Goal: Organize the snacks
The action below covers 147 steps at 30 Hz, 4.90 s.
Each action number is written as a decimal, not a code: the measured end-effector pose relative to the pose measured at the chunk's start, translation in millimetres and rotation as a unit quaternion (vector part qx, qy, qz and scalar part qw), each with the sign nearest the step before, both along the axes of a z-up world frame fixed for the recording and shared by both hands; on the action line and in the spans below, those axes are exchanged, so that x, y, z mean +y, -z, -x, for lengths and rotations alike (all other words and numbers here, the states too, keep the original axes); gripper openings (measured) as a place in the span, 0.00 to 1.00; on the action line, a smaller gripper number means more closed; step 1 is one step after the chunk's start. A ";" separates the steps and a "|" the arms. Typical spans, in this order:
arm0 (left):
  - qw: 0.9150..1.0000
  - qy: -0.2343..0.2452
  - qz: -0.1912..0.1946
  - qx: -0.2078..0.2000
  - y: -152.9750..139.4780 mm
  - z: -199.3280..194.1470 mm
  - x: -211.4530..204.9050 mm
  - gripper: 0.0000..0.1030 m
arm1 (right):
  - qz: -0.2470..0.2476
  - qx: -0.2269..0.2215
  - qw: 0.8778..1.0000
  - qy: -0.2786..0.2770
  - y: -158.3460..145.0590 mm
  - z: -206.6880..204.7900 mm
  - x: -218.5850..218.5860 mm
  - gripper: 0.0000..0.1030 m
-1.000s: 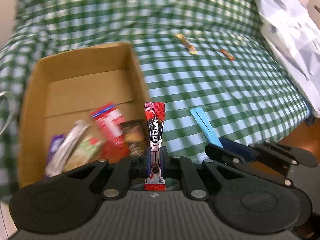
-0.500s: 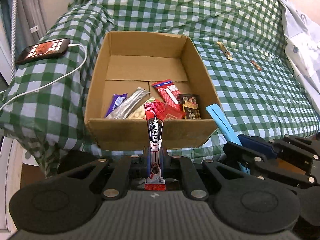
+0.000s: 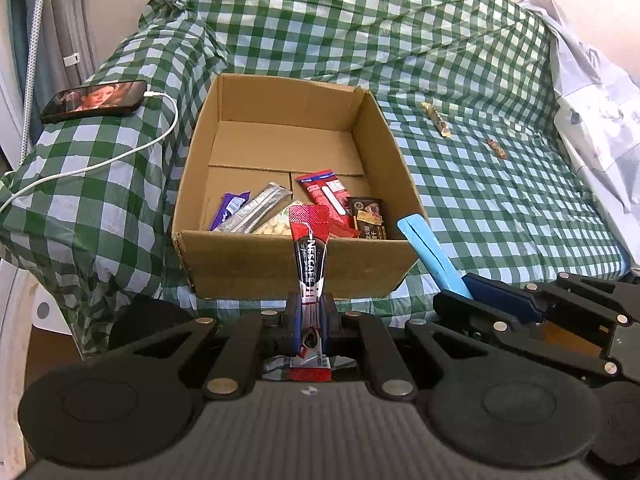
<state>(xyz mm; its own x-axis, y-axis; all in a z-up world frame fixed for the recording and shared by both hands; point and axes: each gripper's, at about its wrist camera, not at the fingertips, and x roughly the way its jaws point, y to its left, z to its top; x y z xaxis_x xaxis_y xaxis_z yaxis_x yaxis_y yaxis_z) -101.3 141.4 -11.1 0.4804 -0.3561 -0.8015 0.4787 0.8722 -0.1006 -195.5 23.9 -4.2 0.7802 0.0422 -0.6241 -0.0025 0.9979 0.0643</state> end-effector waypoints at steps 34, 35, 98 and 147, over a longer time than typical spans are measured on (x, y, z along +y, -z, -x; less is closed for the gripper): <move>1.000 0.002 0.000 0.003 1.7 4.3 -0.1 0.09 | 0.000 0.006 1.000 0.000 2.8 -1.3 0.7 0.19; 1.000 0.002 0.000 0.003 2.2 4.3 -0.2 0.09 | 0.000 0.007 1.000 0.000 4.4 -1.2 0.2 0.19; 0.999 -0.028 -0.032 0.029 42.0 -190.9 -71.0 0.10 | -0.025 0.066 0.996 0.062 56.4 -179.4 -85.9 0.19; 0.993 -0.094 -0.070 0.000 13.7 -34.3 -5.6 1.00 | 0.001 0.012 0.996 0.085 0.0 -34.8 -7.8 0.97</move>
<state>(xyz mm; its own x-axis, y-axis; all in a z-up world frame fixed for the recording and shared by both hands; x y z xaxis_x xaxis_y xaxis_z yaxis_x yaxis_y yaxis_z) -67.0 135.8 -24.8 0.5276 -0.1456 -0.8369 0.3056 0.9518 0.0270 -160.7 16.1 -4.2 0.7612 -0.0908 -0.6421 0.1686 0.9838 0.0607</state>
